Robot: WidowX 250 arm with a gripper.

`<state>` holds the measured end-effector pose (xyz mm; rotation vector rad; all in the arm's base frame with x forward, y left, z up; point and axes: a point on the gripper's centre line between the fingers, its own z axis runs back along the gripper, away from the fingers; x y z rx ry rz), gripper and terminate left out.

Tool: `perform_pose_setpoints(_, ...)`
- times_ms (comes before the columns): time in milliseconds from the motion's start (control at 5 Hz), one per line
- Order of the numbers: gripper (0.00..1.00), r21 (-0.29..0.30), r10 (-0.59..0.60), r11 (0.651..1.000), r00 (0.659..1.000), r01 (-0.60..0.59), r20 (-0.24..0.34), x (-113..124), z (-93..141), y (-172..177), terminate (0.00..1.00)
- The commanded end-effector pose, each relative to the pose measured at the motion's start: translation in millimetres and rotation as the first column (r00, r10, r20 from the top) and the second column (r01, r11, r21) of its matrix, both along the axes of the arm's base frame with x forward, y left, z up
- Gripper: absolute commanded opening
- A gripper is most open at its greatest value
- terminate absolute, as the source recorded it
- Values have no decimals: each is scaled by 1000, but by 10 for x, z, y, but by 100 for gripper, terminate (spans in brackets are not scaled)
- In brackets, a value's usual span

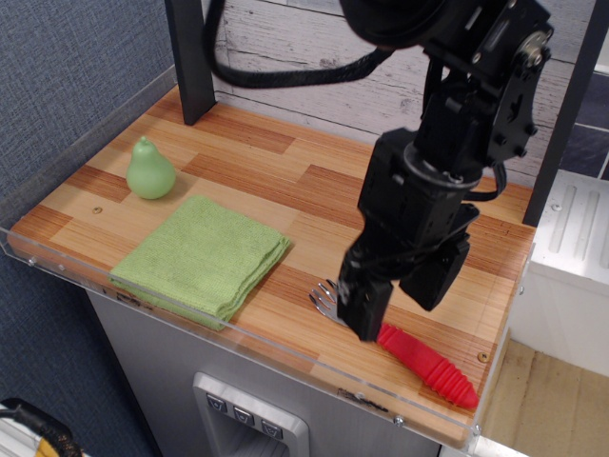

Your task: Put the spoon on the upper left hand side of the table.

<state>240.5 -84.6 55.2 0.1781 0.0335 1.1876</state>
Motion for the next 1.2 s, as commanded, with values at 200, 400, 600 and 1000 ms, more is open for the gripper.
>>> perform_pose_setpoints(200,100,-144,115,985,978,-90,176,148,-105,-99,0)
perform_pose_setpoints(400,100,-140,113,986,983,-92,146,200,-219,-140,0)
perform_pose_setpoints(600,100,-123,117,987,984,-100,137,220,-319,-133,0)
perform_pose_setpoints(1000,0,-50,168,985,972,-162,162,161,-382,-73,0)
